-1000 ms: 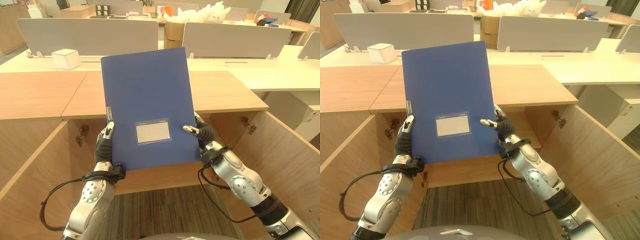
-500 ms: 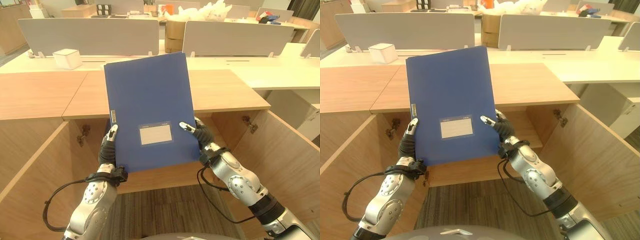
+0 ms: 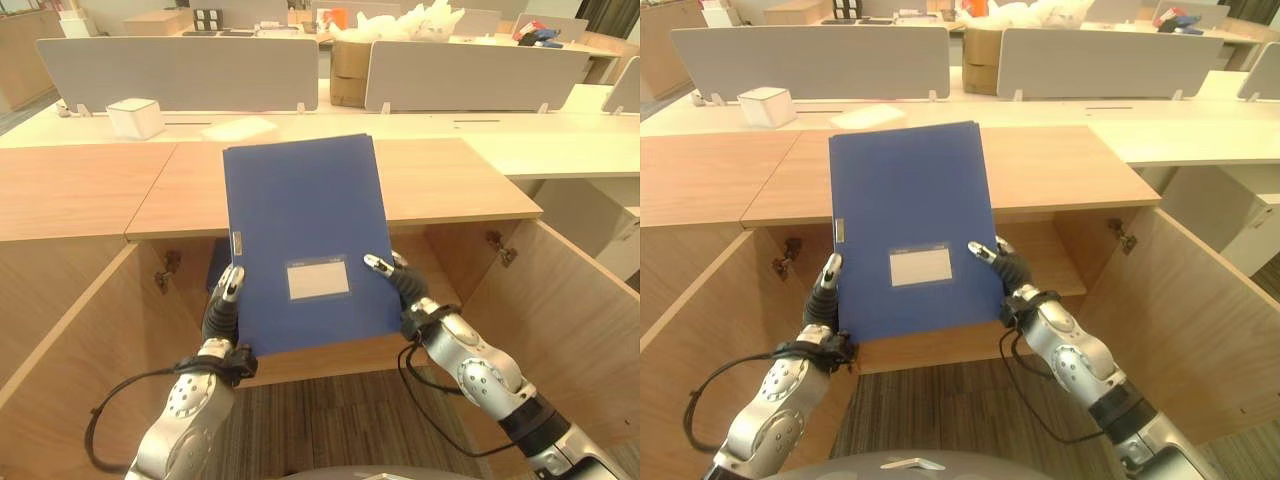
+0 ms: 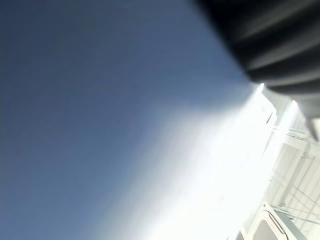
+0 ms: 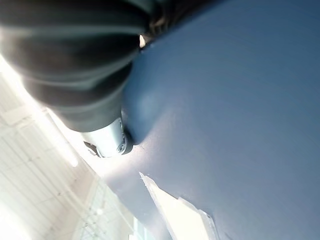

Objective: Put the empty folder in the office cabinet

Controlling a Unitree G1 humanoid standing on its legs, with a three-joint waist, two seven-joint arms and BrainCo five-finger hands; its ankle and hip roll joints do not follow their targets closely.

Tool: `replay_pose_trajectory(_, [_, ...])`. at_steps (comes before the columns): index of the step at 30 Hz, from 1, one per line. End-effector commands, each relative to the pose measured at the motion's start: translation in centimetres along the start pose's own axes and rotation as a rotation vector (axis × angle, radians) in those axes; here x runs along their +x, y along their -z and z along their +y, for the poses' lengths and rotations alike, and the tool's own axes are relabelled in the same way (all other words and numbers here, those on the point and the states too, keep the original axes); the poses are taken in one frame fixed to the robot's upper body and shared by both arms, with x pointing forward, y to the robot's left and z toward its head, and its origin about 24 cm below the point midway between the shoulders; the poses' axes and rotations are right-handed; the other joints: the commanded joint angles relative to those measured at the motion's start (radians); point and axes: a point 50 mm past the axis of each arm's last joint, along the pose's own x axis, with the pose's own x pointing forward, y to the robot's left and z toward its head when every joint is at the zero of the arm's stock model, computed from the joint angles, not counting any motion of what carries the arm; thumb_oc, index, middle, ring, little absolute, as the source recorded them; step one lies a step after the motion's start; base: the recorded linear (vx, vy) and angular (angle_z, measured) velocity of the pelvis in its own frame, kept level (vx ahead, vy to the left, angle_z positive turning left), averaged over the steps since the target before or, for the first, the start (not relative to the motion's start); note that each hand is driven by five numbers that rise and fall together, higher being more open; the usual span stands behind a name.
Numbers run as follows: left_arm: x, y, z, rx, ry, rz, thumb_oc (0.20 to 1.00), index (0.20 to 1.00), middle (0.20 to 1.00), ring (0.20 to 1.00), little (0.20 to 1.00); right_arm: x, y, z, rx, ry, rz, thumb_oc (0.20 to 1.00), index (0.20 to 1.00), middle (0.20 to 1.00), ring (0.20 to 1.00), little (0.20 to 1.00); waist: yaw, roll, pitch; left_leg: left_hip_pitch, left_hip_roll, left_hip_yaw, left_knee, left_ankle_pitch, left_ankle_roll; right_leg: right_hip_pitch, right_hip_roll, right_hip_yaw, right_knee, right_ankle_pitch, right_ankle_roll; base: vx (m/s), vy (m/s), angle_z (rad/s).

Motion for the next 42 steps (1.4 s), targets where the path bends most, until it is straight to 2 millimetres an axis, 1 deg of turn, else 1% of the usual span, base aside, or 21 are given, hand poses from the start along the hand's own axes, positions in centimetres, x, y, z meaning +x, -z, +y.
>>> replay_pose_trajectory(1, [-0.6, -3.8, 1.2, 0.154, -0.027, -0.193, 1.000, 1.000, 1.000, 1.000, 1.000, -1.4, -0.7, -0.6, -0.094, -0.050, 0.020, 0.200, 0.200, 0.200, 0.200, 0.200, 0.018, -0.057, -0.013, -0.012, -0.021, 0.016, 0.001, -0.113, -0.006, -0.019, -0.095, -0.028, 0.013, -0.031, 0.072, -0.01, -0.022, 0.10])
replay_pose_trajectory(4, [-1.6, -3.9, 2.5, 0.208, -0.100, -0.199, 1.000, 1.000, 1.000, 1.000, 1.000, -4.1, 0.7, -2.2, -0.124, -0.023, 0.133, 0.200, 0.200, 0.200, 0.200, 0.200, 0.030, -0.066, -0.003, -0.015, -0.022, 0.005, 0.001, -0.110, -0.009, -0.018, -0.096, -0.041, 0.016, -0.037, 0.074, -0.01, -0.048, 0.23])
replay_pose_trajectory(5, [-2.2, -4.1, 3.4, 0.241, -0.141, -0.205, 1.000, 1.000, 1.000, 1.000, 1.000, -5.7, 1.3, -3.1, -0.149, -0.015, 0.209, 0.200, 0.200, 0.200, 0.200, 0.200, 0.037, -0.072, 0.003, -0.017, -0.022, 0.001, 0.001, -0.108, -0.013, -0.014, -0.095, -0.049, 0.016, -0.042, 0.074, 0.00, -0.047, 0.12])
replay_pose_trajectory(6, [-2.2, -4.1, 3.4, 0.241, -0.141, -0.204, 1.000, 1.000, 1.000, 1.000, 1.000, -5.7, 1.3, -3.1, -0.149, -0.015, 0.210, 0.200, 0.200, 0.200, 0.200, 0.200, 0.037, -0.072, 0.003, -0.016, -0.022, 0.000, 0.001, -0.108, -0.013, -0.013, -0.095, -0.049, 0.016, -0.042, 0.074, 0.00, -0.047, 0.09])
replay_pose_trajectory(8, [-2.6, -4.3, 4.1, 0.271, -0.171, -0.207, 1.000, 1.000, 1.000, 1.000, 1.000, -7.5, 1.9, -4.1, -0.180, -0.016, 0.306, 0.200, 0.200, 0.200, 0.200, 0.200, 0.044, -0.077, 0.008, -0.018, -0.020, -0.006, 0.001, -0.105, -0.017, -0.010, -0.093, -0.059, 0.016, -0.046, 0.074, -0.01, -0.051, 0.14])
replay_pose_trajectory(9, [-2.6, -4.3, 4.1, 0.271, -0.171, -0.207, 1.000, 1.000, 1.000, 1.000, 1.000, -7.5, 1.9, -4.1, -0.180, -0.016, 0.306, 0.200, 0.200, 0.200, 0.200, 0.200, 0.044, -0.076, 0.008, -0.017, -0.020, -0.007, 0.001, -0.105, -0.017, -0.009, -0.093, -0.059, 0.016, -0.046, 0.074, -0.01, -0.069, 0.13])
replay_pose_trajectory(10, [-2.7, -4.4, 4.5, 0.286, -0.184, -0.208, 1.000, 1.000, 1.000, 1.000, 1.000, -8.5, 2.0, -4.7, -0.199, -0.012, 0.360, 0.200, 0.200, 0.200, 0.200, 0.200, 0.046, -0.078, 0.011, -0.016, -0.018, -0.008, 0.001, -0.103, -0.020, -0.006, -0.093, -0.064, 0.016, -0.048, 0.073, 0.00, -0.031, 0.07])
replay_pose_trajectory(14, [-2.8, -4.7, 4.7, 0.320, -0.187, -0.212, 1.000, 1.000, 1.000, 1.000, 1.000, -10.0, 2.1, -5.3, -0.237, -0.023, 0.442, 0.200, 0.200, 0.200, 0.200, 0.200, 0.048, -0.078, 0.017, -0.012, -0.012, -0.013, 0.001, -0.100, -0.024, 0.001, -0.090, -0.069, 0.018, -0.056, 0.071, 0.01, -0.031, 0.01])
replay_pose_trajectory(19, [-2.8, -4.6, 5.0, 0.339, -0.191, -0.203, 1.000, 1.000, 1.000, 1.000, 1.000, -10.3, 2.0, -5.6, -0.250, -0.005, 0.440, 0.200, 0.200, 0.200, 0.200, 0.200, 0.047, -0.072, 0.029, -0.012, -0.006, -0.016, 0.001, -0.097, -0.029, 0.004, -0.085, -0.074, 0.019, -0.060, 0.068, 0.01, -0.021, 0.03])
replay_pose_trajectory(21, [-2.8, -3.9, 5.5, 0.339, -0.219, -0.174, 1.000, 1.000, 1.000, 1.000, 1.000, -10.0, 2.0, -5.8, -0.247, 0.021, 0.407, 0.200, 0.200, 0.200, 0.200, 0.200, 0.048, -0.068, 0.040, -0.013, -0.003, -0.016, 0.001, -0.094, -0.030, 0.002, -0.083, -0.074, 0.020, -0.061, 0.067, 0.00, -0.008, 0.02])
replay_pose_trajectory(25, [-3.4, -0.8, 7.9, 0.347, -0.354, -0.023, 1.000, 1.000, 1.000, 1.000, 1.000, -7.9, 1.9, -6.5, -0.216, 0.136, 0.272, 0.200, 0.200, 0.200, 0.200, 0.200, 0.053, -0.053, 0.099, -0.052, 0.006, -0.017, 0.001, -0.070, -0.029, -0.045, -0.078, -0.061, 0.033, -0.056, 0.065, -0.08, -0.012, -0.02])
replay_pose_trajectory(28, [-3.6, 3.1, 9.9, 0.344, -0.445, 0.157, 1.000, 1.000, 1.000, 1.000, 1.000, -4.7, 0.9, -6.2, -0.179, 0.206, 0.107, 0.200, 0.200, 0.200, 0.200, 0.200, 0.060, -0.032, 0.178, -0.142, 0.016, -0.019, 0.001, -0.024, -0.031, -0.150, -0.072, -0.052, 0.069, -0.044, 0.061, -0.27, 0.001, -0.04])
replay_pose_trajectory(30, [-4.1, 5.2, 10.7, 0.364, -0.474, 0.267, 1.000, 1.000, 1.000, 1.000, 1.000, -3.4, 0.2, -6.0, -0.146, 0.236, 0.028, 0.200, 0.200, 0.200, 0.200, 0.200, 0.061, -0.022, 0.218, -0.196, 0.022, -0.024, 0.001, 0.000, -0.033, -0.211, -0.069, -0.056, 0.087, -0.033, 0.057, -0.21, 0.011, -0.02])
replay_pose_trajectory(31, [-4.8, 7.2, 11.1, 0.370, -0.499, 0.358, 1.000, 1.000, 1.000, 1.000, 1.000, -2.6, -0.2, -5.9, -0.103, 0.275, -0.033, 0.200, 0.200, 0.200, 0.200, 0.200, 0.059, -0.012, 0.248, -0.249, 0.024, -0.031, 0.001, 0.022, -0.035, -0.265, -0.065, -0.063, 0.102, -0.025, 0.053, -0.13, 0.016, 0.00])
replay_pose_trajectory(32, [-4.8, 7.2, 11.1, 0.370, -0.499, 0.357, 1.000, 1.000, 1.000, 1.000, 1.000, -2.5, -0.2, -5.9, -0.103, 0.275, -0.034, 0.200, 0.200, 0.200, 0.200, 0.200, 0.059, -0.012, 0.246, -0.251, 0.024, -0.031, 0.001, 0.022, -0.036, -0.268, -0.065, -0.063, 0.103, -0.026, 0.052, -0.14, 0.026, 0.04])
replay_pose_trajectory(36, [-6.0, 11.3, 10.9, 0.393, -0.521, 0.550, 1.000, 1.000, 1.000, 1.000, 1.000, -0.1, -1.8, -5.0, 0.021, 0.314, -0.192, 0.200, 0.200, 0.200, 0.200, 0.200, 0.064, 0.012, 0.318, -0.352, 0.032, -0.041, 0.001, 0.052, -0.043, -0.381, -0.063, -0.068, 0.133, -0.017, 0.049, -0.13, 0.028, 0.10])
replay_pose_trajectory(37, [-6.0, 11.3, 10.9, 0.393, -0.521, 0.549, 1.000, 1.000, 1.000, 1.000, 1.000, -0.1, -1.8, -5.0, 0.020, 0.314, -0.193, 0.200, 0.200, 0.200, 0.200, 0.200, 0.064, 0.012, 0.316, -0.356, 0.031, -0.041, 0.001, 0.054, -0.043, -0.385, -0.063, -0.068, 0.132, -0.014, 0.049, -0.14, 0.038, 0.11])
replay_pose_trajectory(38, [-6.2, 12.7, 10.7, 0.416, -0.532, 0.616, 1.000, 1.000, 1.000, 1.000, 1.000, 1.2, -2.3, -4.5, 0.070, 0.326, -0.243, 0.200, 0.200, 0.200, 0.200, 0.200, 0.066, 0.020, 0.340, -0.406, 0.035, -0.046, 0.001, 0.067, -0.047, -0.438, -0.064, -0.065, 0.142, -0.011, 0.048, -0.13, 0.042, 0.08])
replay_pose_trajectory(39, [-6.2, 13.4, 10.7, 0.428, -0.536, 0.649, 1.000, 1.000, 1.000, 1.000, 1.000, 1.7, -2.9, -4.2, 0.078, 0.316, -0.268, 0.200, 0.200, 0.200, 0.200, 0.200, 0.067, 0.024, 0.355, -0.424, 0.035, -0.048, 0.001, 0.068, -0.047, -0.461, -0.063, -0.062, 0.151, -0.011, 0.046, -0.19, 0.064, 0.04])
replay_pose_trajectory(40, [-6.5, 14.9, 10.4, 0.450, -0.530, 0.728, 1.000, 1.000, 1.000, 1.000, 1.000, 2.5, -3.5, -4.0, 0.117, 0.321, -0.309, 0.200, 0.200, 0.200, 0.200, 0.200, 0.067, 0.027, 0.379, -0.464, 0.037, -0.051, 0.001, 0.075, -0.048, -0.508, -0.062, -0.058, 0.160, -0.008, 0.043, -0.10, 0.039, -0.03])
replay_pose_trajectory(42, [-6.4, 15.1, 10.3, 0.460, -0.526, 0.740, 1.000, 1.000, 1.000, 1.000, 1.000, 2.8, -3.8, -3.9, 0.131, 0.319, -0.324, 0.200, 0.200, 0.200, 0.200, 0.200, 0.068, 0.027, 0.391, -0.481, 0.036, -0.052, 0.001, 0.077, -0.048, -0.528, -0.062, -0.053, 0.165, -0.004, 0.043, -0.09, 0.020, -0.05])
